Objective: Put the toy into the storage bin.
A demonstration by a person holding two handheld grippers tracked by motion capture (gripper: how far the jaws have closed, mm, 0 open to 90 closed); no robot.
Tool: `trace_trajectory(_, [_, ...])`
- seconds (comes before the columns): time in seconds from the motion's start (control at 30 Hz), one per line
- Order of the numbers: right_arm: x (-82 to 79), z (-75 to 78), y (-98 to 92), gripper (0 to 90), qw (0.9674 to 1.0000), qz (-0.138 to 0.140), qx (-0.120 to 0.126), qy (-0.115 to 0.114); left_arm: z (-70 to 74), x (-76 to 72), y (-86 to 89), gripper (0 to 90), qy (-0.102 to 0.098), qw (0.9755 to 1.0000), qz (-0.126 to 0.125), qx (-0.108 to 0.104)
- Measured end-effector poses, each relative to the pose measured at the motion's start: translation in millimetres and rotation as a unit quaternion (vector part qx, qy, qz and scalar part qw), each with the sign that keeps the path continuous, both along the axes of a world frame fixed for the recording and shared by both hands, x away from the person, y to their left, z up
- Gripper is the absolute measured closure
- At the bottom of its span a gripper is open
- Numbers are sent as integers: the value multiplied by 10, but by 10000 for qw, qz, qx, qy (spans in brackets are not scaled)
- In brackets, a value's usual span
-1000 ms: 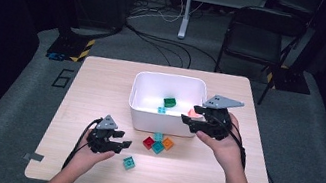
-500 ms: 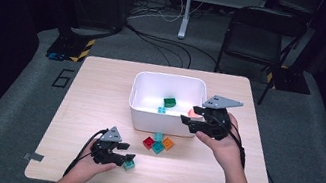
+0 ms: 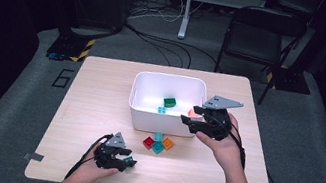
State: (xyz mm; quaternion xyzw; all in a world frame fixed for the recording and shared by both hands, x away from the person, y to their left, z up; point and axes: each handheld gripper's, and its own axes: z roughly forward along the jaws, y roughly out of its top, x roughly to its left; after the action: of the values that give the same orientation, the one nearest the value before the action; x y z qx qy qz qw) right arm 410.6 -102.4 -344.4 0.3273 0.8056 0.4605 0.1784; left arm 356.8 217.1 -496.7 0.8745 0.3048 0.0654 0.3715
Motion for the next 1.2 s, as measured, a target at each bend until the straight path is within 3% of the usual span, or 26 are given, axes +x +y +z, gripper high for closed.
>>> trace_trajectory(0.17, [8, -10, 9, 421, 10000, 5, -14, -11, -51, 16, 2, 572, 100, 9998, -10, 160])
trace_trajectory(0.63, [17, -5, -25, 423, 10000, -53, 38, -46, -11, 57, 50, 585, -4, 9997, 229, 26])
trace_trajectory(0.9, [28, 2, -65, 424, 9999, -104, 73, -58, 104, 119, 94, 585, -132, 9994, 313, -44])
trace_trajectory(1.2, [44, 8, -123, 425, 9998, -178, 126, -49, 306, 223, 122, 585, -137, 9982, 519, -281])
